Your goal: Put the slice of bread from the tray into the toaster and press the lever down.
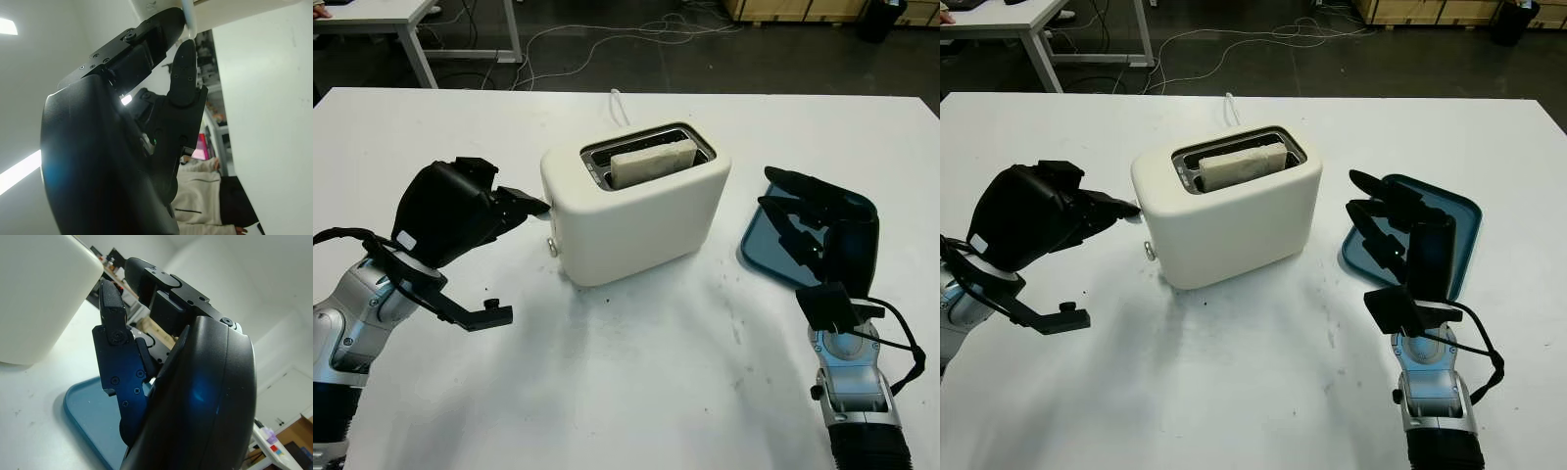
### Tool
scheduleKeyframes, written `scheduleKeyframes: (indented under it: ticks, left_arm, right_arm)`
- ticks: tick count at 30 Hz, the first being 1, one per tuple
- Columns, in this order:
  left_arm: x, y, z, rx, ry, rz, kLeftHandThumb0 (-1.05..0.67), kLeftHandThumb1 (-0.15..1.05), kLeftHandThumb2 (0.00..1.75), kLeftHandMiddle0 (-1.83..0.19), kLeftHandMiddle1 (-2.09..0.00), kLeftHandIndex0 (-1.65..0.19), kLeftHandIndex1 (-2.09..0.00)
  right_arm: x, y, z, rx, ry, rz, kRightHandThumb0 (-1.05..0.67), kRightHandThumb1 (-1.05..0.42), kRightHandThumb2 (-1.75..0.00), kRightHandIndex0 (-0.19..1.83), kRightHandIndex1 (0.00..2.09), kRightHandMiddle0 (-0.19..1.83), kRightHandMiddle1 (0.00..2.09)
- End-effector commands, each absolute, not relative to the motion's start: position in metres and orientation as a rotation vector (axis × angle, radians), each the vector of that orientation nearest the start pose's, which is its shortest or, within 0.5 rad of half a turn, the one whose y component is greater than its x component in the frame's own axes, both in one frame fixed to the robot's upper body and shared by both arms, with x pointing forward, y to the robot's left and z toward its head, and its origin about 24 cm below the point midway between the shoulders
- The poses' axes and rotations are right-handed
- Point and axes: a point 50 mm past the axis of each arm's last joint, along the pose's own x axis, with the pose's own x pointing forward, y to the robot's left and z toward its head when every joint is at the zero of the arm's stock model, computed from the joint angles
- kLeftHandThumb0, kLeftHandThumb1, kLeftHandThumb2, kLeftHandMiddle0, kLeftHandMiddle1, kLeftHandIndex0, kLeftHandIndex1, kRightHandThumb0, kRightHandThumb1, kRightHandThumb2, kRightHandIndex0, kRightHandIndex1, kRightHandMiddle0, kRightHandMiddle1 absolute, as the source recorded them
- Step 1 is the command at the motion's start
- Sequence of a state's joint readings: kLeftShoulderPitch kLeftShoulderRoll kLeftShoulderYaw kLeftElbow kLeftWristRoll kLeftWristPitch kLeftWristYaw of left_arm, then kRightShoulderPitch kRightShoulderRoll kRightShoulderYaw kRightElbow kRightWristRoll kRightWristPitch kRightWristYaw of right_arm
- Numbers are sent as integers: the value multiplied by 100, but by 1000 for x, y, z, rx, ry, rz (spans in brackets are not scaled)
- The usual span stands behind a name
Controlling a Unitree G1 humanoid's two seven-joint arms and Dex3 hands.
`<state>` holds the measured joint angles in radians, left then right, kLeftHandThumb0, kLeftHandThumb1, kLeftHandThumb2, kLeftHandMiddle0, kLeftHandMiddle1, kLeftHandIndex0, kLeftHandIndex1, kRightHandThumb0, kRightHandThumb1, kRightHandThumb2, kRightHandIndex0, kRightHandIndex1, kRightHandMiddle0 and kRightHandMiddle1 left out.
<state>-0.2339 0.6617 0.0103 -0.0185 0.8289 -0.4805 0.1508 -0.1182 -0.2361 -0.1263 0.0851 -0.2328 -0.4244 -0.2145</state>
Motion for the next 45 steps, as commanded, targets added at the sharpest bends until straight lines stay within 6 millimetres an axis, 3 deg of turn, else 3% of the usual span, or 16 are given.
scheduleKeyframes:
  ticks: [1,15,19,31,45]
  left_arm:
    - [275,206,158,1441,-718,-135,-24,92,33,-88,-175,-107,-2]
    - [276,202,147,1430,-698,-180,-21,92,25,-89,-175,-107,-3]
    - [274,200,141,1425,-682,-215,-26,92,32,-89,-175,-108,-4]
    - [270,196,110,1394,-556,-320,-19,92,14,-89,-175,-109,-7]
    - [267,197,87,1399,-429,-386,-22,92,23,-86,-175,-104,-7]
  right_arm:
    - [262,-212,104,-421,-507,-230,-37,-92,-15,110,27,98,0]
    - [261,-214,106,-431,-519,-240,-38,-92,-15,109,22,98,0]
    - [261,-214,106,-422,-522,-243,-38,-92,-14,110,21,98,0]
    - [260,-214,106,-426,-520,-240,-40,-92,-14,112,17,98,0]
    - [260,-214,107,-424,-522,-241,-40,-92,-14,113,14,97,0]
